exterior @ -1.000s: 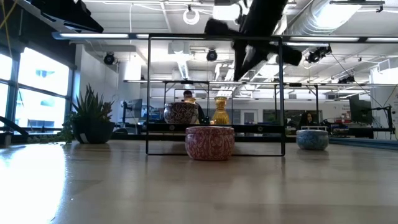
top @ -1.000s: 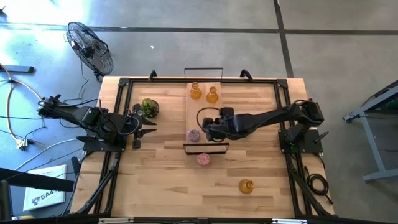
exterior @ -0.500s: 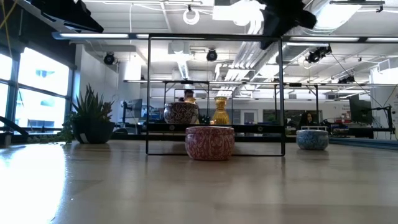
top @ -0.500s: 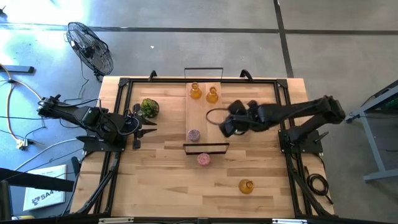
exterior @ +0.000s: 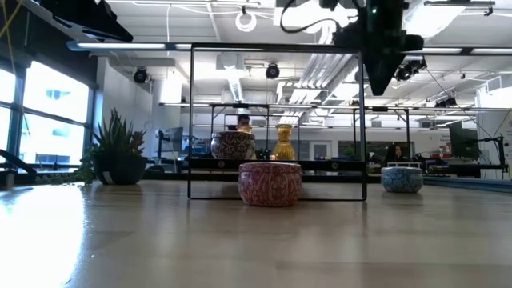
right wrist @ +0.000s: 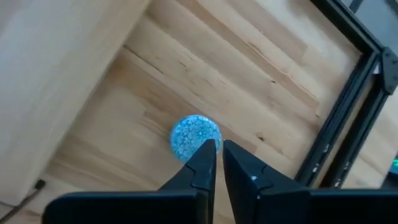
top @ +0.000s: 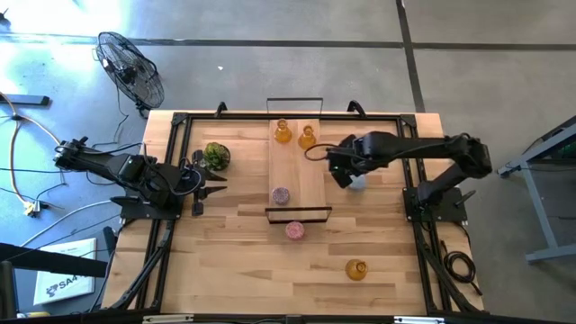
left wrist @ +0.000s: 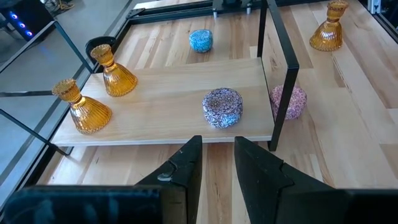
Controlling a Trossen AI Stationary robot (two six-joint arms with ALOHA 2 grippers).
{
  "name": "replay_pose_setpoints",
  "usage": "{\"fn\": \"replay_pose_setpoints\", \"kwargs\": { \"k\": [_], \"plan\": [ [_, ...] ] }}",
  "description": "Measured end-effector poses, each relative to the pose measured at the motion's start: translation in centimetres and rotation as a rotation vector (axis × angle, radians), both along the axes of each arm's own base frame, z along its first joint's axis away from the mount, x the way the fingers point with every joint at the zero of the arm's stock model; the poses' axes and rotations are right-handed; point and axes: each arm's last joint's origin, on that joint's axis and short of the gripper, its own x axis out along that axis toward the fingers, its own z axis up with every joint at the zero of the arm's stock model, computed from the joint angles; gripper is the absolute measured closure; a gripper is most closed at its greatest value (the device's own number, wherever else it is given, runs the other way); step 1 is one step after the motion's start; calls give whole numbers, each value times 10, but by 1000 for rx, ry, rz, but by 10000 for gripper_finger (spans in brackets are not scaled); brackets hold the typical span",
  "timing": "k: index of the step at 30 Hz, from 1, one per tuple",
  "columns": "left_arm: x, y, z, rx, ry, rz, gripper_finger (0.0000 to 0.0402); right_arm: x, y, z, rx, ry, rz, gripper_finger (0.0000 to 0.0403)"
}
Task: Pick & Place candle stick holders
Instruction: Put the blue scented candle on the shelf
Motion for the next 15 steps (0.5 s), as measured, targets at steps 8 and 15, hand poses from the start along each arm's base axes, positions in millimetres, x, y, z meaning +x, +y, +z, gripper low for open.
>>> {"fn": "replay_pose_setpoints", "kwargs": {
  "k": [8,15],
  "plan": [
    [0,0,0,0,0,0,310,2,-15,-27,109,118,67,346],
    [0,0,0,0,0,0,310,-13,-40,-70,327,102,78,237]
  ]
}}
